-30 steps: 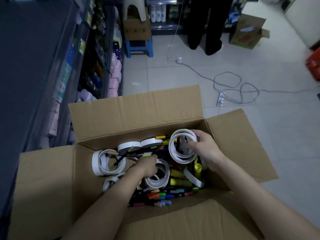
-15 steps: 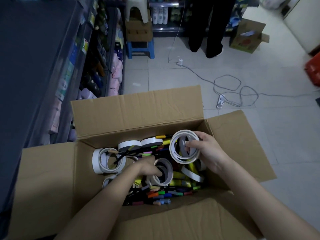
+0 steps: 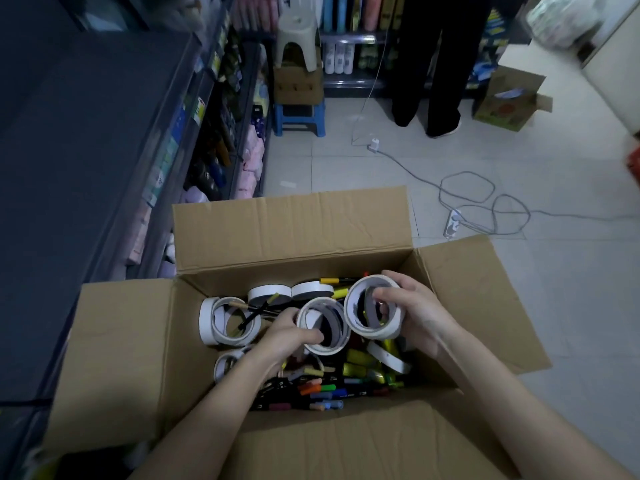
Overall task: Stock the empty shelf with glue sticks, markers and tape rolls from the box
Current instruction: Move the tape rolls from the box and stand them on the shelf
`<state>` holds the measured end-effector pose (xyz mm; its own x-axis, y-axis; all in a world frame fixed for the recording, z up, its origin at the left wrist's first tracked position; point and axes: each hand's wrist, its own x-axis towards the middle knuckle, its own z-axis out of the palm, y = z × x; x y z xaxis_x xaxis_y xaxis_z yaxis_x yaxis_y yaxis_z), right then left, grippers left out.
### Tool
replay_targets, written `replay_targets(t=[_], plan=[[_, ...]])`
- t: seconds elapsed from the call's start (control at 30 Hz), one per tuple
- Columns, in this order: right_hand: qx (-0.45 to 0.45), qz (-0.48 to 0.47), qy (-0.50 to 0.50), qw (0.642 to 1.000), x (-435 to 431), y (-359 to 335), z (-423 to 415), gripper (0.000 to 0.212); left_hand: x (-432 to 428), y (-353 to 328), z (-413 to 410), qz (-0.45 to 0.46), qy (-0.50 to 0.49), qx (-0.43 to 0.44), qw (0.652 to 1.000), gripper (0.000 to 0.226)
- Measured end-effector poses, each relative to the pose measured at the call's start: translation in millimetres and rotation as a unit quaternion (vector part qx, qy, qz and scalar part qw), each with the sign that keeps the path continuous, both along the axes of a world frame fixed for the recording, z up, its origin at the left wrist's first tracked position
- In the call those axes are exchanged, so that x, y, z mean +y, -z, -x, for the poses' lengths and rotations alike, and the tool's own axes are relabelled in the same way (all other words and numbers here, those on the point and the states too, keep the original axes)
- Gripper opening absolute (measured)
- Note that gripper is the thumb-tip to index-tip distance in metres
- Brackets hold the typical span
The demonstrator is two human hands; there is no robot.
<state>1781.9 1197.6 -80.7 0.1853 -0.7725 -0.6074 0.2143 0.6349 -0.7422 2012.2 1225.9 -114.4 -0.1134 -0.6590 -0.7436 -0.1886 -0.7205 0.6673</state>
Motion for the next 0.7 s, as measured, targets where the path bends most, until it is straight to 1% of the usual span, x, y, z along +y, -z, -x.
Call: replay_targets(t=[0.07,0.13,0.2,0.33,0.47,0.57,0.63,0.7], plan=[[-0.010,0.003,-0.005,1.000,0.8,-6.8,-3.1,0.078,-0.4,-6.7,-4.6,0.026,-0.036,-0.008,0.999,0.034],[-0.021,0.010,-0.007,1.000,1.4,-12.6,-6.2,0.082,1.8,-17.0,-6.9,0.055,-0.062,-0.008,0.997,0.028],[-0.024,0.014,-0.003,1.000,1.6,-17.3,-9.5,0.079,4.9,-28.0,-7.1,0.081,-0.076,-0.001,0.994,0.027],[-0.024,0.012,0.016,1.000,2.6,-22.2,-11.6,0.066,12.4,-49.8,-6.0,0.111,-0.123,-0.003,0.986,0.029],[0.027,0.027,-0.021,0.999,6.0,-34.3,-16.5,0.060,19.4,-65.2,-12.1,0.124,-0.194,-0.050,0.972,0.036],[0.075,0.035,-0.052,0.995,9.5,-38.2,-23.7,0.064,24.9,-76.5,-16.9,0.128,-0.232,-0.056,0.963,0.039],[0.090,0.039,-0.070,0.993,11.0,-37.6,-29.4,0.056,29.4,-85.2,-17.9,0.142,-0.246,-0.062,0.957,0.038],[0.097,0.041,-0.084,0.991,13.5,-37.7,-35.7,0.053,35.0,-92.3,-18.3,0.154,-0.264,-0.070,0.949,0.035]])
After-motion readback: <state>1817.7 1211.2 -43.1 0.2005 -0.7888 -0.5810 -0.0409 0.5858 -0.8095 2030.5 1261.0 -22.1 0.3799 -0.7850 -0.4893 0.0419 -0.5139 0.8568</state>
